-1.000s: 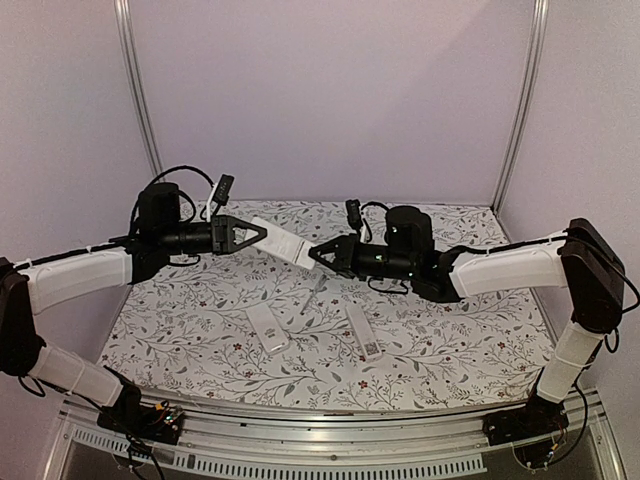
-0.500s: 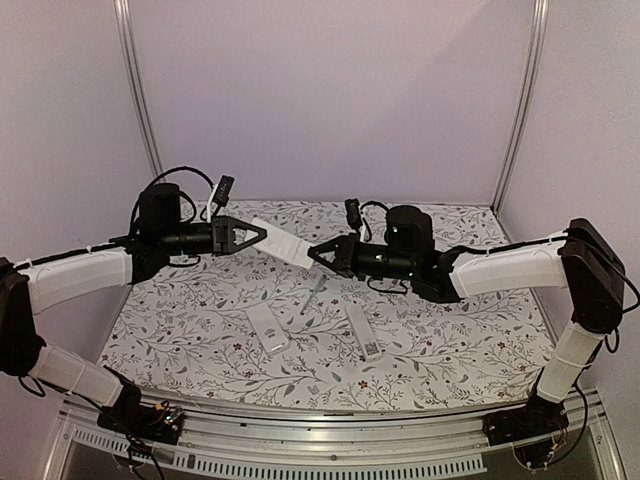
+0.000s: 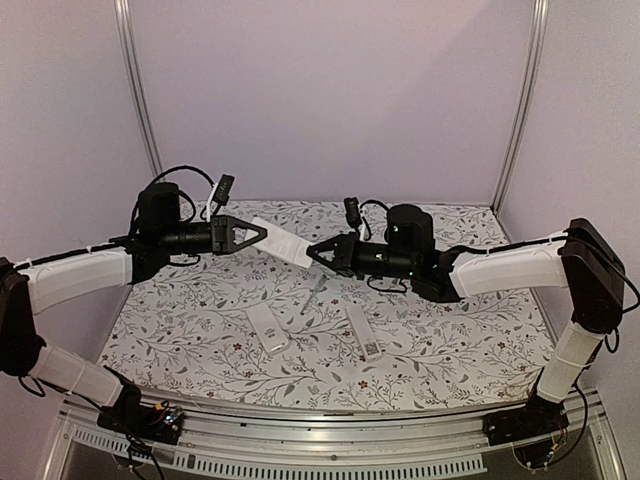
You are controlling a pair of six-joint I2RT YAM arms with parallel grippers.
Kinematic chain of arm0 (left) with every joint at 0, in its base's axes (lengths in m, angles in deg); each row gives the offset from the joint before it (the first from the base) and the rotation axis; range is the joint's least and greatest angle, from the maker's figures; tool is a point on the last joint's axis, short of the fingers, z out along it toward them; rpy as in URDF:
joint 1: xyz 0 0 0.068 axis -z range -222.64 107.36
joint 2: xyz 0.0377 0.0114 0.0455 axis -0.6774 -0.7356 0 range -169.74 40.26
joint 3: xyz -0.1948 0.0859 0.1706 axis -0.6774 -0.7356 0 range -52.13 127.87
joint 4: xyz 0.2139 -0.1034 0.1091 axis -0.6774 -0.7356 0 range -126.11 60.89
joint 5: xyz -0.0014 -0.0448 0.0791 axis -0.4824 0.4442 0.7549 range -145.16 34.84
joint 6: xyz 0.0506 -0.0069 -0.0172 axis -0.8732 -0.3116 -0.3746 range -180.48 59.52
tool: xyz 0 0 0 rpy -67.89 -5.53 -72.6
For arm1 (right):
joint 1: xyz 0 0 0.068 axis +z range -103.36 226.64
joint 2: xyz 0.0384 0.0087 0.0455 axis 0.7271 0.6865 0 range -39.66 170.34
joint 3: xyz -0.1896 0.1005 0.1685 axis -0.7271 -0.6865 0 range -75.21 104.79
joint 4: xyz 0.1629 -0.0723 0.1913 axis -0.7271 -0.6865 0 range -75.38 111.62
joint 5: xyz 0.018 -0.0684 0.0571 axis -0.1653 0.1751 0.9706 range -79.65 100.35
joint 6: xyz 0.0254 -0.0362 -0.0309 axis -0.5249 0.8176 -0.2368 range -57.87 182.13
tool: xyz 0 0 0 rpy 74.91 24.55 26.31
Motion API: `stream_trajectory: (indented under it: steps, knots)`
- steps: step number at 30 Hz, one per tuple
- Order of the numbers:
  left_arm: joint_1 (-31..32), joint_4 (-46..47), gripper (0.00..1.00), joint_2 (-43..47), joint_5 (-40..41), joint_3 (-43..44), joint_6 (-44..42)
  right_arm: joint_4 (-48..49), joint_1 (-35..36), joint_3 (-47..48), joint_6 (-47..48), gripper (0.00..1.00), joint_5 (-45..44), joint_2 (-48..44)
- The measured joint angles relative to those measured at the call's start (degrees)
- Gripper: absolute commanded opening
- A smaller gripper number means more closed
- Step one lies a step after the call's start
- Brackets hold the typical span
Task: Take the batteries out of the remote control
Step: Remove the battery cover from the remote control.
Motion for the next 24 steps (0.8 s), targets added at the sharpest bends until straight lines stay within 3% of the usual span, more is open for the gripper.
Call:
stream_trajectory:
  steps: [8, 18, 24]
  knots:
    - [0.00, 0.39, 0.00, -0.02, -0.28, 0.00, 0.04, -0.02, -0.02, 0.48, 0.02, 0.12, 0.57, 0.28]
    - [-0.17, 0.28, 0.00, -0.04, 0.28, 0.00, 0.04, 1.09, -0.02, 0.50, -0.02, 0.00, 0.85, 0.50]
    - [-0.50, 0.48, 0.00, -0.04, 0.07, 0.00, 0.87, 1.66, 0.00, 0.50, -0.02, 0.00, 0.83, 0.50]
